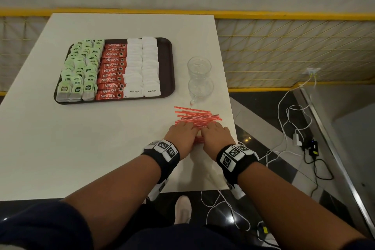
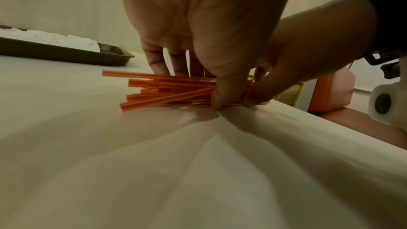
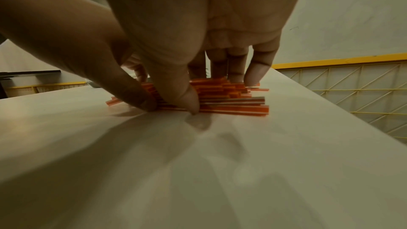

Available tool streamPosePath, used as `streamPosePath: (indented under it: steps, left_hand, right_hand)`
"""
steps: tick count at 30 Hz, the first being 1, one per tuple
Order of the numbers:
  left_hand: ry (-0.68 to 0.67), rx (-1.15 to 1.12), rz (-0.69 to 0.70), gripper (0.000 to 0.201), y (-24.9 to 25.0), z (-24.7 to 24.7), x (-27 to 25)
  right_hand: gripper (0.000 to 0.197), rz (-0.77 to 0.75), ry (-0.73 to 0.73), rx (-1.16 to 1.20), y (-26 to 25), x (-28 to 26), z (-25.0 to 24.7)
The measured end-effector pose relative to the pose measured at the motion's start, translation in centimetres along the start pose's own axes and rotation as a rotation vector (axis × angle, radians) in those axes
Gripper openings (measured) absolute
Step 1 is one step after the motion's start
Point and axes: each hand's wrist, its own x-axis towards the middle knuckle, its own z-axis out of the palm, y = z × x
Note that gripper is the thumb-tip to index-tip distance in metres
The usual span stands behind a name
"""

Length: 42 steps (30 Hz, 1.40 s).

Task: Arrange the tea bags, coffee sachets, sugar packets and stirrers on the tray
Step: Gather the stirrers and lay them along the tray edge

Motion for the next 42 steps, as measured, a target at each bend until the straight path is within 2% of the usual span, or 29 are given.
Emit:
streamPosePath:
  steps: [4, 10, 20, 27, 32, 37, 40, 42]
  left_hand:
    - [0.021, -0.007, -0.012, 0.028, 0.2, 0.2, 0.1]
    - [-0.018, 0.042, 0.004, 0.030, 0.1, 0.9, 0.0]
    - [-0.058, 0.112, 0.099, 0.029, 0.2, 1.4, -0.4]
    - [-0.034, 0.132, 0.120, 0.029, 0.4, 1.7, -0.9]
    - [-0.038, 0.159, 0.183, 0.027, -0.3, 1.5, -1.0]
    - [-0.143, -0.036, 0.178, 0.024, -0.8, -0.3, -0.9]
    - [-0.183, -0.173, 0.136, 0.028, -1.1, -2.1, -1.1]
    - [-0.163, -0.255, 0.109, 0.029, -1.8, -4.1, -1.3]
  right_hand:
    - [0.032, 0.006, -0.004, 0.007, -0.3, 0.1, 0.2]
    - [0.033, 0.043, -0.024, -0.011, -0.5, -0.1, 1.0]
    - [0.030, 0.044, -0.009, 0.011, -0.7, -0.5, 1.7]
    - [0.024, 0.032, -0.006, 0.002, -0.9, -0.9, 2.4]
    - [0.023, 0.024, -0.019, 0.014, -0.5, -1.2, 2.0]
    - [0.022, 0.004, -0.042, 0.133, 0.3, -1.7, 0.3]
    - [0.019, -0.006, 0.025, 0.270, 1.3, -1.6, -1.3]
    - [0.042, 0.005, 0.158, 0.436, 2.5, -1.6, -2.8]
